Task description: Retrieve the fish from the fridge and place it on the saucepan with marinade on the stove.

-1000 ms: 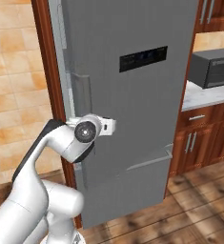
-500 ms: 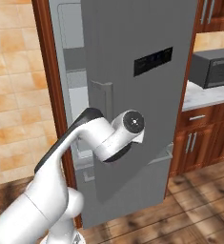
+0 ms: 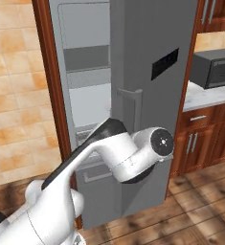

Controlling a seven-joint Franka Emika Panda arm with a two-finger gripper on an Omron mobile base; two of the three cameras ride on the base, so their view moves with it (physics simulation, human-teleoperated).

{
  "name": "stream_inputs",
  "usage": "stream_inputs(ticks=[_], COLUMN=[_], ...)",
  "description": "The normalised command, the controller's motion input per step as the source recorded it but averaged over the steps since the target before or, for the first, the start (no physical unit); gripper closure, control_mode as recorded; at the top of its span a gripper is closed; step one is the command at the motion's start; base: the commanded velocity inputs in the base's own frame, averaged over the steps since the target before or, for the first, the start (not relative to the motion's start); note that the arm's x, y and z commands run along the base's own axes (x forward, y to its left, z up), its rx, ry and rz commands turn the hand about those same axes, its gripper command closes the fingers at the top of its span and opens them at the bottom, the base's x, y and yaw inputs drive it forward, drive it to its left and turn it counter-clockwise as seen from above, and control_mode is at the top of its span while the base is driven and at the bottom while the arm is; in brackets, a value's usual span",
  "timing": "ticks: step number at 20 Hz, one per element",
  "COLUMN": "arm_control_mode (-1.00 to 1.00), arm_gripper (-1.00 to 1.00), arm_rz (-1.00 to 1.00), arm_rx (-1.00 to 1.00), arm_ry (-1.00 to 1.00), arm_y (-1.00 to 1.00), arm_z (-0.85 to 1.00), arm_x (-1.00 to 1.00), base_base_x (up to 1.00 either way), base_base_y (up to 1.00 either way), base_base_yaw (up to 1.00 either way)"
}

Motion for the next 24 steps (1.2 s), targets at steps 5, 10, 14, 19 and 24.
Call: stream_inputs(ticks=[5, 10, 14, 19, 24], arm_control_mode=[-1.00, -1.00, -1.00, -1.00, -1.00], arm_gripper=[-1.00, -1.00, -1.00, -1.00, -1.00], arm_rz=[-0.05, 0.00, 0.00, -0.02, -0.05], arm_rx=[-0.03, -0.07, -0.06, -0.18, -0.22], arm_ry=[-0.24, -0.24, -0.24, -0.12, 0.01], arm_y=[0.15, 0.36, 0.22, 0.74, 0.99], arm_z=[0.00, 0.01, 0.06, -0.01, -0.07], arm_x=[-0.79, -0.32, -0.25, -0.14, 0.38], base_base_x=[0.00, 0.00, 0.00, 0.00, 0.00], base_base_y=[0.00, 0.00, 0.00, 0.00, 0.00], base_base_yaw=[0.00, 0.00, 0.00, 0.00, 0.00])
